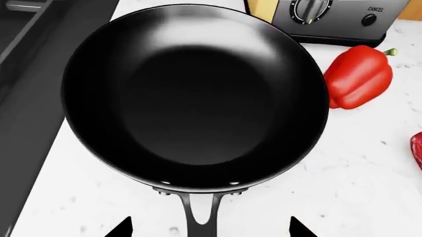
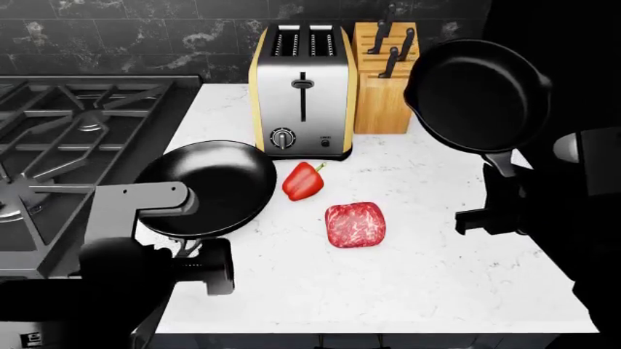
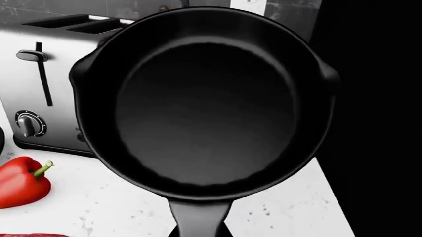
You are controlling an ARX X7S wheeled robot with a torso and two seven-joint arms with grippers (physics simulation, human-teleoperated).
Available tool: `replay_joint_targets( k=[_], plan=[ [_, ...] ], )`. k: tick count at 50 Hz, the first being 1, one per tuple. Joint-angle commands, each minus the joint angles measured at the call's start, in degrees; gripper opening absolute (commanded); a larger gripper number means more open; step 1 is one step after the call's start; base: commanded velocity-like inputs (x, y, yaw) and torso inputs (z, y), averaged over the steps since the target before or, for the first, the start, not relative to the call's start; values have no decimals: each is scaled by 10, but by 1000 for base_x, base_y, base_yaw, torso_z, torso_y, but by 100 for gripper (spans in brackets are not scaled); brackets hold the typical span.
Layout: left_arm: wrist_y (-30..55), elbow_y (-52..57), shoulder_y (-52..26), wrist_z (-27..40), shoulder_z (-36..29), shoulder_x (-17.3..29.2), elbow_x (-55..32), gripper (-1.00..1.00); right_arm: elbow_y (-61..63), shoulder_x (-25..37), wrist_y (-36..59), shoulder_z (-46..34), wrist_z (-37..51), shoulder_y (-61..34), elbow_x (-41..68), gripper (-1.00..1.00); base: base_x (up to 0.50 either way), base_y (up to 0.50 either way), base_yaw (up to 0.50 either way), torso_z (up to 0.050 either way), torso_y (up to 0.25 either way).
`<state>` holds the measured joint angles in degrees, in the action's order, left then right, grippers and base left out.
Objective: Place both pans onto different burners. Then place the bell pepper and the pork loin on different pans.
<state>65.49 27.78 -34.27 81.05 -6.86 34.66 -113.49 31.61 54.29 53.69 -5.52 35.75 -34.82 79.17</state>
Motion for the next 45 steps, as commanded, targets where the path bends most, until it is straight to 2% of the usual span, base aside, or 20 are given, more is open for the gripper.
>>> replay_joint_targets(
  k=[1, 26, 27, 45],
  plan=[
    [5, -21, 15, -18, -15, -1, 27, 100, -5, -6, -7, 11, -1, -14, -32, -100, 0, 0, 0, 0, 0],
    [-1, -67, 22, -32, -45, -3, 31, 100, -27, -13, 6, -9, -10, -59, -35, -100, 1, 0, 0, 0, 1],
    [-1, -66, 22, -35, -45, -3, 32, -100, -27, -13, 5, -8, -10, -59, -35, -100, 0, 0, 0, 0, 0],
    [-7, -32, 4, -50, -37, 2, 34, -100, -22, -12, 2, -6, -4, -59, -32, -100, 0, 0, 0, 0, 0]
  ],
)
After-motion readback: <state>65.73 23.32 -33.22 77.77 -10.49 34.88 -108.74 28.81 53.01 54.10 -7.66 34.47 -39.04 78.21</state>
